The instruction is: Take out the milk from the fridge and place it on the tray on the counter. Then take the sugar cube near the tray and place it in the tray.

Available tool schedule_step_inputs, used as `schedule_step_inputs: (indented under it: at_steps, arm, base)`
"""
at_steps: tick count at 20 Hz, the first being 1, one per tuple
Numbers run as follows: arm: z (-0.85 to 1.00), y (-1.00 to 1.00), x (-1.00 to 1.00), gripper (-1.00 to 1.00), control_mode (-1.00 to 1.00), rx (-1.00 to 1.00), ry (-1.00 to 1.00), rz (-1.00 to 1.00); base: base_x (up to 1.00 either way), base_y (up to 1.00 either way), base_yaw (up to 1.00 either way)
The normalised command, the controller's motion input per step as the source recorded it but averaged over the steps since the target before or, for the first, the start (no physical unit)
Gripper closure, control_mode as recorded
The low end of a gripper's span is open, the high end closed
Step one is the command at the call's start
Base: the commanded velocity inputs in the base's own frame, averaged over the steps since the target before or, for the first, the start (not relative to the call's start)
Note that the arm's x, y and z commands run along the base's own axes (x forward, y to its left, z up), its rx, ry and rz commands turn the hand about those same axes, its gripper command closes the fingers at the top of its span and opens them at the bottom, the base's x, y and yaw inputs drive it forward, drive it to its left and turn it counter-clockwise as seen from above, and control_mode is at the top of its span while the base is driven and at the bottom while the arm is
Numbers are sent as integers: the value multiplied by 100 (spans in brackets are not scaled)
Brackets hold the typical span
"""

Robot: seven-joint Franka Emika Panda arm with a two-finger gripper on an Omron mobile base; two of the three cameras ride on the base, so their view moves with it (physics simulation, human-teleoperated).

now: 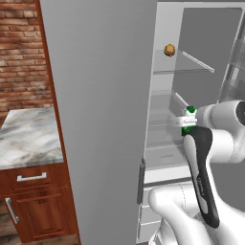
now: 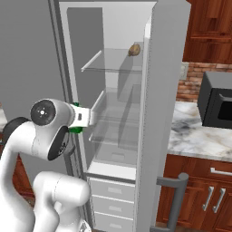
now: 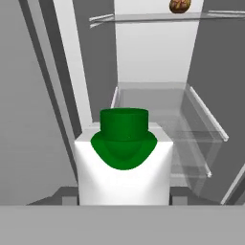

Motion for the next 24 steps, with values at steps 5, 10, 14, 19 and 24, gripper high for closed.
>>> schedule_step_inputs:
  at_steps: [5,10,14,19,24]
  arm:
    - [0,20,-19,100,100,3,0,-1]
    - [0,0,0,100,100,0,0,0]
    - [0,0,0,100,100,0,0,0]
    - [0,0,0,100,100,0,0,0]
    - [0,0,0,100,100,0,0,0]
  base:
    - [-11,1,-1]
    - [-92,0,-11]
    - [-100,0,-11]
    - [-91,-4,-11]
    - [-10,-18,-60]
